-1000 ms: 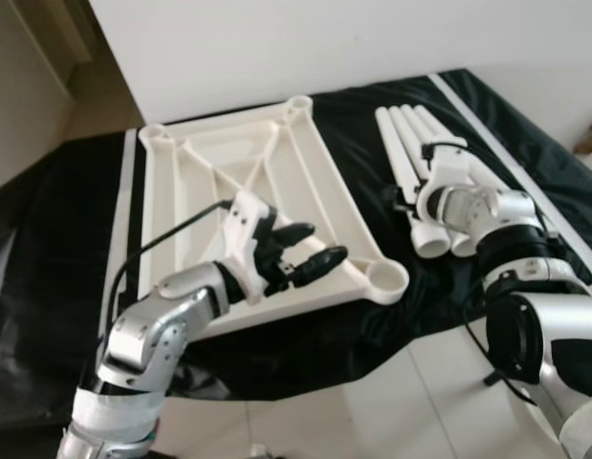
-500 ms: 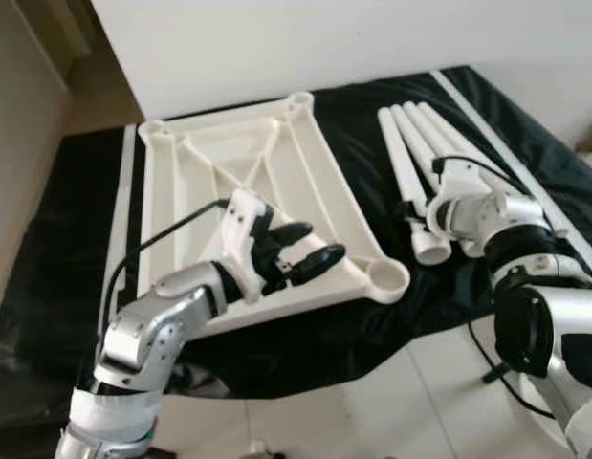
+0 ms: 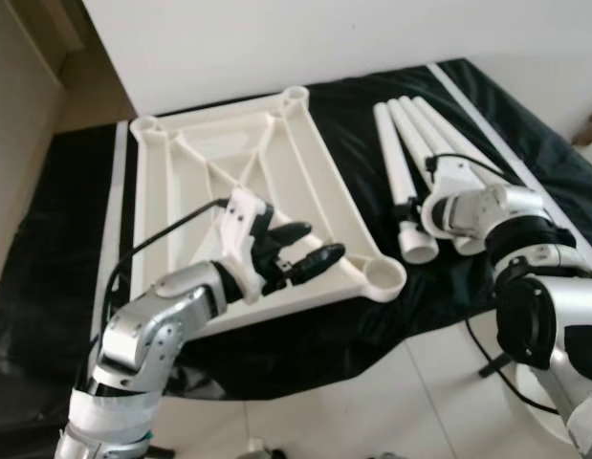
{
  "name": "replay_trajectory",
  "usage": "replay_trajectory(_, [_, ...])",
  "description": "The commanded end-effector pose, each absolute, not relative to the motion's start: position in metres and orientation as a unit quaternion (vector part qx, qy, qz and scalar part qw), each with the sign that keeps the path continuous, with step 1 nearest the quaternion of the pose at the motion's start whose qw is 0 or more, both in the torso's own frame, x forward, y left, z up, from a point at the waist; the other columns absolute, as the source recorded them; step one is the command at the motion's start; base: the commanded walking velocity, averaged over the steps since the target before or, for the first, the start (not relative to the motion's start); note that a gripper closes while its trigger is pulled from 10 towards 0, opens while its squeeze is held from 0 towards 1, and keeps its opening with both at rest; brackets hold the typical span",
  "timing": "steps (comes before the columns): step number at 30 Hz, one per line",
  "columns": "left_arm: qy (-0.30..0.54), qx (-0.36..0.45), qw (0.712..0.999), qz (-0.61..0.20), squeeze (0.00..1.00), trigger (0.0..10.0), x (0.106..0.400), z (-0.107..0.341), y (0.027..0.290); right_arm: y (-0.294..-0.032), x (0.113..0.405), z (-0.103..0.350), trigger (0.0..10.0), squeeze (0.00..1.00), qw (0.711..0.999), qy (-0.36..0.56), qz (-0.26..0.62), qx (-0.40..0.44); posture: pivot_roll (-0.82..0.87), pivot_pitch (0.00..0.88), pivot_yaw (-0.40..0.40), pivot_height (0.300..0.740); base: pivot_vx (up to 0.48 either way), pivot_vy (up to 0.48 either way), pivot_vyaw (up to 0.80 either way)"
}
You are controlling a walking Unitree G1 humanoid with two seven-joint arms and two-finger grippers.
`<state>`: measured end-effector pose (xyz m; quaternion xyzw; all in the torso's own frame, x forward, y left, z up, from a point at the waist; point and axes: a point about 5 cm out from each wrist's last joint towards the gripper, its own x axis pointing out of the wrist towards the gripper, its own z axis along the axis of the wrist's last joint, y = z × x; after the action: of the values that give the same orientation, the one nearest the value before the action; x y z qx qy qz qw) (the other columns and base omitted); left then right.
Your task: Building children table
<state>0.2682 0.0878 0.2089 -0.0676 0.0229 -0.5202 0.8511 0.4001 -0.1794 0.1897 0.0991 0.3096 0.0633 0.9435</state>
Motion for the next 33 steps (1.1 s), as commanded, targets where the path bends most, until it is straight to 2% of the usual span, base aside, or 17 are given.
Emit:
replay_trajectory(1, [0.023, -0.072, 0.853, -0.517, 0.00, 10.0, 0.268, 0.210, 0.090, -0.170, 0.398, 0.183, 0.0, 0.00, 0.936, 0.327, 0.084, 0.097, 0.01, 0.115, 0.068, 0.740, 0.000, 0.000, 0.00])
replay_trajectory(5, [0.025, -0.058, 0.867, -0.495, 0.00, 10.0, 0.273, 0.208, 0.092, -0.166, 0.402, 0.189, 0.0, 0.00, 0.945, 0.300, 0.097, 0.087, 0.01, 0.108, 0.064, 0.740, 0.000, 0.000, 0.00])
replay_trajectory(9, [0.032, -0.060, 0.895, -0.441, 0.00, 10.0, 0.289, 0.206, 0.101, -0.169, 0.408, 0.206, 0.0, 0.00, 0.972, 0.206, 0.095, 0.067, 0.01, 0.084, 0.053, 0.740, 0.000, 0.000, 0.00])
replay_trajectory(10, [0.035, -0.066, 0.902, -0.425, 0.00, 10.0, 0.294, 0.206, 0.104, -0.173, 0.409, 0.213, 10.0, 0.00, 0.978, 0.174, 0.084, 0.071, 0.01, 0.081, 0.054, 0.740, 0.000, 0.000, 0.00])
replay_trajectory(16, [0.042, -0.090, 0.916, -0.388, 0.00, 10.0, 0.306, 0.208, 0.110, -0.185, 0.407, 0.229, 10.0, 0.00, 0.989, 0.084, 0.071, 0.098, 0.00, 0.060, 0.054, 0.740, 0.000, 0.000, 0.00])
replay_trajectory(18, [0.037, -0.097, 0.927, -0.360, 0.00, 10.0, 0.318, 0.211, 0.111, -0.192, 0.400, 0.234, 10.0, 0.00, 0.990, 0.021, 0.064, 0.121, 0.01, 0.042, 0.050, 0.740, 0.000, 0.000, 0.00])
replay_trajectory(22, [0.033, -0.107, 0.930, -0.350, 0.00, 10.0, 0.324, 0.214, 0.112, -0.195, 0.394, 0.233, 10.0, 0.00, 0.989, -0.006, 0.056, 0.134, 0.00, 0.028, 0.055, 0.740, 0.000, 0.000, 0.00])
replay_trajectory(24, [0.030, -0.121, 0.938, -0.324, 0.00, 10.0, 0.341, 0.220, 0.116, -0.197, 0.383, 0.234, 10.0, 0.00, 0.988, -0.055, 0.044, 0.139, -0.01, 0.017, 0.063, 0.740, 0.000, 0.000, 0.00])
replay_trajectory(26, [0.029, -0.114, 0.949, -0.292, 0.00, 10.0, 0.356, 0.224, 0.120, -0.194, 0.372, 0.237, 10.0, 0.00, 0.983, -0.103, 0.058, 0.143, -0.02, 0.002, 0.078, 0.740, 0.000, 0.000, 0.00])
replay_trajectory(30, [0.031, -0.110, 0.955, -0.272, 0.00, 10.0, 0.366, 0.226, 0.121, -0.190, 0.364, 0.238, 10.0, 0.00, 0.980, -0.128, 0.064, 0.141, -0.02, 0.000, 0.078, 0.740, 0.000, 0.000, 0.00])
replay_trajectory(31, [0.027, -0.100, 0.958, -0.269, 0.00, 10.0, 0.375, 0.232, 0.118, -0.175, 0.355, 0.236, 10.0, 0.00, 0.981, -0.134, 0.105, 0.095, -0.02, 0.000, 0.080, 0.740, 0.000, 0.000, 0.00])
replay_trajectory(33, [0.025, -0.099, 0.958, -0.267, 0.00, 10.0, 0.378, 0.235, 0.117, -0.169, 0.352, 0.235, 10.0, 0.00, 0.980, -0.138, 0.117, 0.082, -0.02, 0.000, 0.079, 0.740, 0.000, 0.000, 0.00])
